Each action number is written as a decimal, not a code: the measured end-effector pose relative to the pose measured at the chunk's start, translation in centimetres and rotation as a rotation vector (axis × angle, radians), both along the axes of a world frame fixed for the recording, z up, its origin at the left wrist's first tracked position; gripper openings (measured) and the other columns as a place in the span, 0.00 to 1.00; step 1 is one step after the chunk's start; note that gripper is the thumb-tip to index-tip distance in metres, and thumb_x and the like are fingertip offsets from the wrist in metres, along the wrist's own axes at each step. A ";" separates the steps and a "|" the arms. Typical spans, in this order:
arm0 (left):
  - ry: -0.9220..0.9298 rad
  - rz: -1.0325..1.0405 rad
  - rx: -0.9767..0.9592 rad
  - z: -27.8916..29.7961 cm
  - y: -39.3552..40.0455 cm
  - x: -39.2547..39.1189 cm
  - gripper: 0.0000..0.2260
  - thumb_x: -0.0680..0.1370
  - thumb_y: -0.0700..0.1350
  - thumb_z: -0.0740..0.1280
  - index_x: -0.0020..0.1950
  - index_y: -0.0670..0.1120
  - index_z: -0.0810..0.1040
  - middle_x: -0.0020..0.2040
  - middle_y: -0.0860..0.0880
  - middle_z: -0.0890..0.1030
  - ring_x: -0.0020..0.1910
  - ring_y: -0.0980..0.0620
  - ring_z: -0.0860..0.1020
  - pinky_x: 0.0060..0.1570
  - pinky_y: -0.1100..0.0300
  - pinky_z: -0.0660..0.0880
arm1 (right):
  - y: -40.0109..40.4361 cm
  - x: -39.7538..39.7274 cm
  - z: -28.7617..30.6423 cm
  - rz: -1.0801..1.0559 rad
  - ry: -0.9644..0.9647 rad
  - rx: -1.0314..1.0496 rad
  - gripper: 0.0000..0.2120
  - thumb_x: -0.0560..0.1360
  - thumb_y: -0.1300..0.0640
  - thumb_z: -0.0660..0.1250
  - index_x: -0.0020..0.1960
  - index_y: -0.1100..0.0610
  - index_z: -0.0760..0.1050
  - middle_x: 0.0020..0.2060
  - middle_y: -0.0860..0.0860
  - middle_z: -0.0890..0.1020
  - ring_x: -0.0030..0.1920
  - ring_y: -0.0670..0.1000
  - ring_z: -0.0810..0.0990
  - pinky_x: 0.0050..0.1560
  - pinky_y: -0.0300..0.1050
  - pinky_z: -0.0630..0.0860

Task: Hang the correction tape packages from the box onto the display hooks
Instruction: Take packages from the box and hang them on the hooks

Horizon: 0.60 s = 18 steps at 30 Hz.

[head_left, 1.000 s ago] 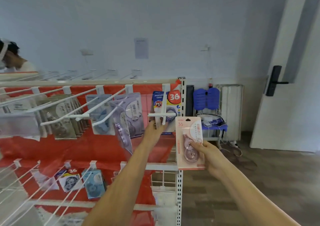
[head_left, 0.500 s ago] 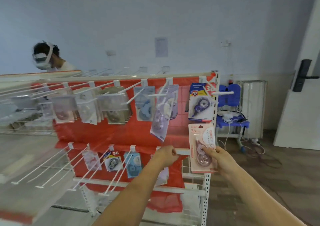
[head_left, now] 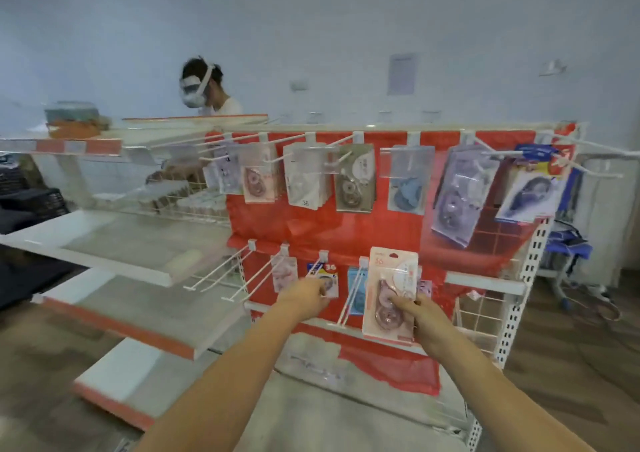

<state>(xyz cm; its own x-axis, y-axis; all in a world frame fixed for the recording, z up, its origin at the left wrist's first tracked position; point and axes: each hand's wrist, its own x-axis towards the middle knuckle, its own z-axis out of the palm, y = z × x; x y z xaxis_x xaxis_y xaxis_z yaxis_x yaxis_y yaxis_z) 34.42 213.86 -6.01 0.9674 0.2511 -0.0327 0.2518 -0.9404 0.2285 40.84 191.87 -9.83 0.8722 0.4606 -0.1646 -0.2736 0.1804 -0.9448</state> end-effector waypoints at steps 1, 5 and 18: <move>0.001 0.022 -0.001 0.2 1.3 -0.7 0.12 0.79 0.49 0.61 0.58 0.45 0.77 0.57 0.45 0.80 0.56 0.45 0.77 0.53 0.56 0.73 | 1.6 -0.3 0.2 0.028 -0.002 -0.001 0.23 0.68 0.58 0.74 0.60 0.65 0.75 0.50 0.60 0.84 0.47 0.58 0.84 0.43 0.48 0.80; -0.015 0.092 -0.007 0.9 6.3 -2.7 0.13 0.80 0.49 0.60 0.60 0.46 0.78 0.57 0.45 0.81 0.56 0.46 0.78 0.55 0.56 0.73 | 7.8 -0.2 1.1 0.105 -0.007 -0.004 0.27 0.64 0.58 0.74 0.61 0.64 0.74 0.52 0.60 0.83 0.50 0.59 0.83 0.46 0.50 0.79; -0.060 0.335 0.036 2.7 20.7 -6.0 0.13 0.79 0.50 0.61 0.60 0.46 0.76 0.58 0.46 0.79 0.57 0.46 0.77 0.53 0.56 0.72 | 27.4 0.5 5.5 0.339 -0.208 0.035 0.13 0.73 0.61 0.70 0.56 0.59 0.75 0.49 0.56 0.84 0.43 0.53 0.85 0.42 0.48 0.81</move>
<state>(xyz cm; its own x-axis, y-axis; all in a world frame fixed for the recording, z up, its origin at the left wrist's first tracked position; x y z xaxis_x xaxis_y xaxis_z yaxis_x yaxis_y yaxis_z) 28.46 234.57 -3.26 0.8306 0.5556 0.0368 0.5356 -0.8152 0.2203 41.36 219.23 -4.36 0.6832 0.7300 0.0199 -0.1269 0.1455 -0.9812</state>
